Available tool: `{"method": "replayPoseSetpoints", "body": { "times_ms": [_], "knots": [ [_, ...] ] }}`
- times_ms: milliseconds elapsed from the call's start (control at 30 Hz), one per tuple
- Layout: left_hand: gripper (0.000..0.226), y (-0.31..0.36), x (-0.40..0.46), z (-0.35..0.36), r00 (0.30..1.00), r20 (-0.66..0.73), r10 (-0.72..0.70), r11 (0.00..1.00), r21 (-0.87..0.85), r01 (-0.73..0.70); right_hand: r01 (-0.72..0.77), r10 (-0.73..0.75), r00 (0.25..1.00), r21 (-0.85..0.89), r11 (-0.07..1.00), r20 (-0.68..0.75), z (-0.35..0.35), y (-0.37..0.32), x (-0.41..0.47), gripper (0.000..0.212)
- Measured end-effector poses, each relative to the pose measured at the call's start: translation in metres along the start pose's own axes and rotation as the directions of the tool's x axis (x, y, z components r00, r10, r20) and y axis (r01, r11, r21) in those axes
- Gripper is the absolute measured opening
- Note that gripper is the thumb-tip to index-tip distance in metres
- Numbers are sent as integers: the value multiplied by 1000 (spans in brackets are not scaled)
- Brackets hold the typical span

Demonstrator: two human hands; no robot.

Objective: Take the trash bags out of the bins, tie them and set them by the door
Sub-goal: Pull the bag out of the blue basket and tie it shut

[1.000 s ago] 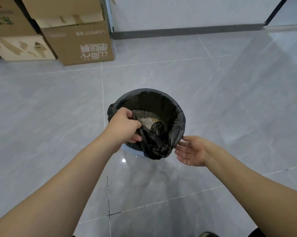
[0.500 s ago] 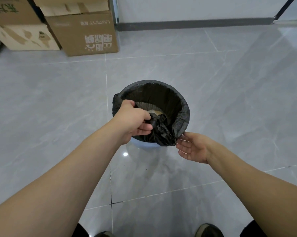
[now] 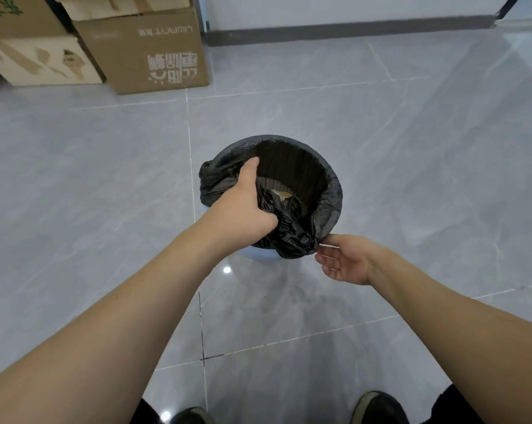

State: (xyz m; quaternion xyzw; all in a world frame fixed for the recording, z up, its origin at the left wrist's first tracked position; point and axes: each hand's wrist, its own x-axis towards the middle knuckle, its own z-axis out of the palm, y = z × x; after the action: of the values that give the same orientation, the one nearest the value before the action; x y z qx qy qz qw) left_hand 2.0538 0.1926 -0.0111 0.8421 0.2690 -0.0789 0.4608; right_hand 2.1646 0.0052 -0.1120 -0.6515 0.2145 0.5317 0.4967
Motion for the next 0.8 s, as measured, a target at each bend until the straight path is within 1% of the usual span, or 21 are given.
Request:
{"method": "replayPoseSetpoints", "body": {
  "times_ms": [33, 67, 100, 167, 233, 267, 333, 367, 433, 500, 567, 600, 667, 733, 767, 800],
  "knots": [
    [88, -1, -2, 0, 999, 17, 33, 997, 69, -35, 3, -3, 1000, -4, 1000, -5, 0, 0, 0, 9],
    [80, -1, -3, 1, 997, 32, 75, 985, 151, -79, 6, -6, 1000, -12, 1000, -11, 0, -1, 0, 9],
    [68, -1, -3, 1, 992, 47, 113, 961, 250, -121, 7, -8, 1000, -20, 1000, -17, 1, -1, -1, 11],
    [43, -2, -2, 1, 984, 58, 168, 881, 439, -176, 4, -4, 999, -3, 1000, -37, 1, -5, -5, 17],
    [17, -5, 1, 1, 982, 16, 188, 796, 583, -162, 8, -3, 998, 75, 997, -62, -1, -12, -12, 19],
    [9, -6, 3, 1, 982, -16, 189, 774, 618, -139, 16, -7, 997, 122, 992, -81, -2, -18, -17, 19],
    [31, -8, 7, 1, 984, -57, 171, 780, 617, -100, 49, -29, 991, 152, 987, -131, -4, -31, -27, 18],
    [37, -8, 10, 0, 985, -68, 159, 800, 593, -88, 74, -52, 986, 134, 988, -158, -5, -37, -33, 17],
    [43, -5, 12, -1, 982, -94, 164, 827, 556, -85, 140, -122, 970, 73, 987, -212, -6, -49, -44, 13],
    [44, -1, 16, 1, 974, -128, 185, 826, 557, -83, 229, -220, 938, 1, 974, -267, -10, -62, -52, 10],
    [40, 0, 21, 4, 967, -180, 182, 820, 571, -48, 321, -316, 897, -35, 946, -310, -13, -73, -59, 10],
    [37, 0, 23, 4, 962, -209, 175, 826, 563, -28, 367, -356, 880, -27, 930, -314, -12, -79, -62, 10],
    [28, 0, 25, 3, 961, -234, 145, 857, 515, -4, 452, -422, 865, 54, 891, -272, -9, -87, -64, 14],
    [18, 1, 26, -4, 972, -220, 83, 903, 429, 21, 511, -479, 855, 159, 845, -199, -2, -94, -64, 22],
    [19, 1, 26, -10, 977, -213, 11, 940, 335, 63, 526, -499, 849, 192, 828, -174, 3, -97, -65, 25],
    [23, 0, 27, -18, 976, -207, -69, 973, 203, 112, 539, -515, 842, 217, 814, -162, 7, -100, -65, 26]
  ]
}}
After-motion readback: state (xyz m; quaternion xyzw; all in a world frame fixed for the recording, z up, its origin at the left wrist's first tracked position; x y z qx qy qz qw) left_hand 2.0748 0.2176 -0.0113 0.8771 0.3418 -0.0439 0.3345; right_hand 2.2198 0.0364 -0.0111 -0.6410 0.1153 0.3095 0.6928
